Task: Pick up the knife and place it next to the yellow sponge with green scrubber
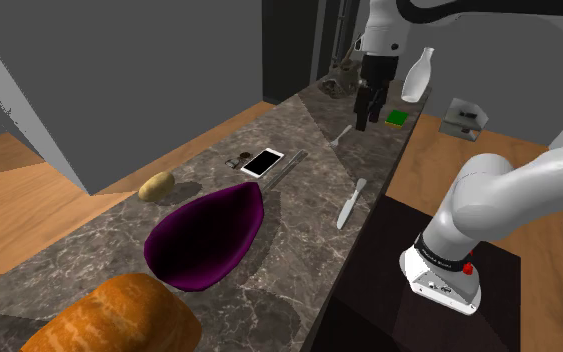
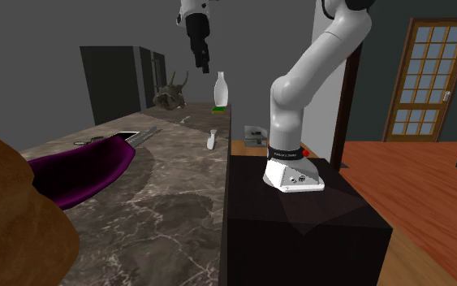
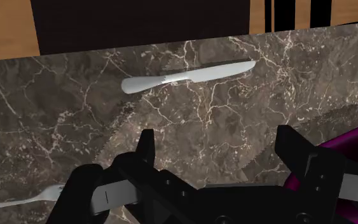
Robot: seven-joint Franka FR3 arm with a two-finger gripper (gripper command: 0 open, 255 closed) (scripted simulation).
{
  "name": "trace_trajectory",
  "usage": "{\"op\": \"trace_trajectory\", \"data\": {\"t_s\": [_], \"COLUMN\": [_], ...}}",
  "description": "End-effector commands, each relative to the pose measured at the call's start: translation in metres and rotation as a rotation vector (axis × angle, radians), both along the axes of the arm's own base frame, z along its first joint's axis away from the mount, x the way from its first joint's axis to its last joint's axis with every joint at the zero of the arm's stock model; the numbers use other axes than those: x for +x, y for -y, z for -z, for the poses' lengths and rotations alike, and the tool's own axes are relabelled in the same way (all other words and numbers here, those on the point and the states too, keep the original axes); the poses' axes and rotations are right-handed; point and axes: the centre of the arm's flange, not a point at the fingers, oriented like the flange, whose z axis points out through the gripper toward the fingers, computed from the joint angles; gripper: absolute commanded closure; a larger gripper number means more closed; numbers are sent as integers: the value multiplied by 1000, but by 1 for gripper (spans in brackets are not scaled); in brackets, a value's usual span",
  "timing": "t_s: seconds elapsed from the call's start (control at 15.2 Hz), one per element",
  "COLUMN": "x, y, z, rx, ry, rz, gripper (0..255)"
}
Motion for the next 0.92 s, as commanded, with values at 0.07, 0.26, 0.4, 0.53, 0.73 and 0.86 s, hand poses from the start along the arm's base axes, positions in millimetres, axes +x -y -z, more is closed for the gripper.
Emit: {"op": "trace_trajectory", "data": {"t_s": [0.07,0.26,0.4,0.53,0.73,0.86], "x": [-6,-22,-29,-35,-40,-40], "y": [-4,-18,-29,-40,-57,-68], "z": [12,48,72,97,134,160], "rx": [-19,-77,-115,-153,-211,-249], "ry": [-3,-12,-18,-23,-32,-38], "rz": [103,413,619,826,1135,1342], "gripper": [0,0,0,0,0,0]}}
